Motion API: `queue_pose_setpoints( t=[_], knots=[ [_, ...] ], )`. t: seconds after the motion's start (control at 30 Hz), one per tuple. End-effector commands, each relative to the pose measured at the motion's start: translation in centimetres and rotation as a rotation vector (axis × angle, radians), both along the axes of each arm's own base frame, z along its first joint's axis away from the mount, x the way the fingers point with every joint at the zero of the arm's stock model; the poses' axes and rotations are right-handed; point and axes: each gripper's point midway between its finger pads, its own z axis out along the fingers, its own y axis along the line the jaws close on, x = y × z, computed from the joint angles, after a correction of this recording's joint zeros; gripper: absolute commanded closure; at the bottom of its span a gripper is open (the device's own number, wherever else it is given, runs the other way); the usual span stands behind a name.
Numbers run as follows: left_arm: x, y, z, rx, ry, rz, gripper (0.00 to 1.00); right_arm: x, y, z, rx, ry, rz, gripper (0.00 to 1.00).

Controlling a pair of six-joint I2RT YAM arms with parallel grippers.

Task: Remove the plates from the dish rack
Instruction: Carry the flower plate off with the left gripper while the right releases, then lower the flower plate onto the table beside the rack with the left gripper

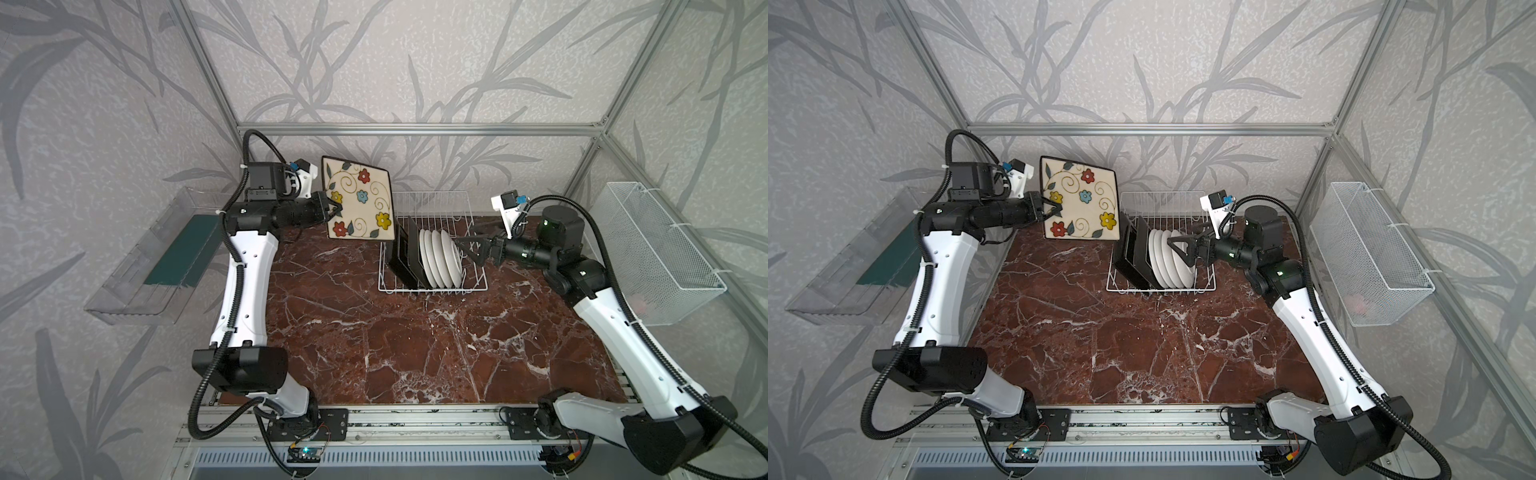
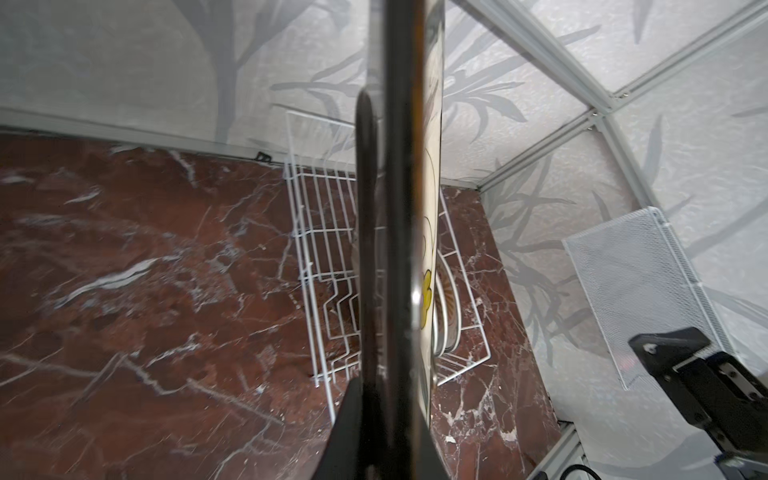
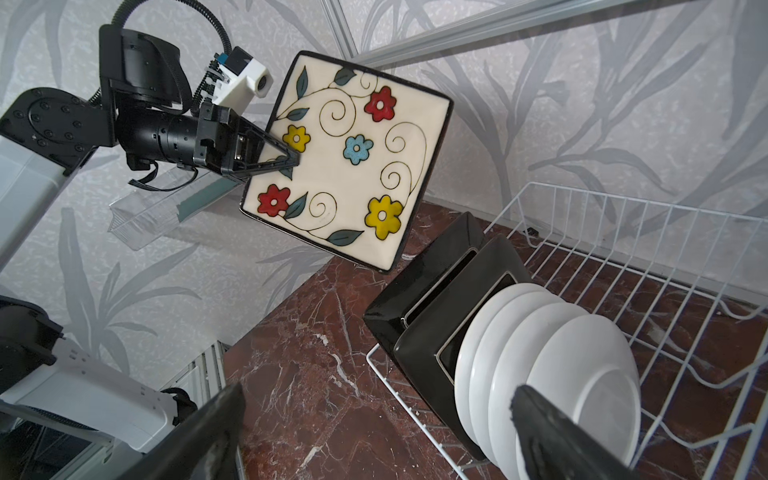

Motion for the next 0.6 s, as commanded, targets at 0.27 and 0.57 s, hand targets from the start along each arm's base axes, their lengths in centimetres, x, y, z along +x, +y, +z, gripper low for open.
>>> queue_pose_setpoints(
  t=[0.27,0.57],
  knots=[
    [-2.1,3.5,1.7,0.204,-0.072,0.054,1.00,-2.1,1.4,-0.9,-0.099,-0.043,0.064,0.01],
    [-1.5,5.6,-2.4,0.311,0.031,0.108,1.00,-2.4,1.9,-1.6,-0.120,-0.038,0.076,0.01]
  ],
)
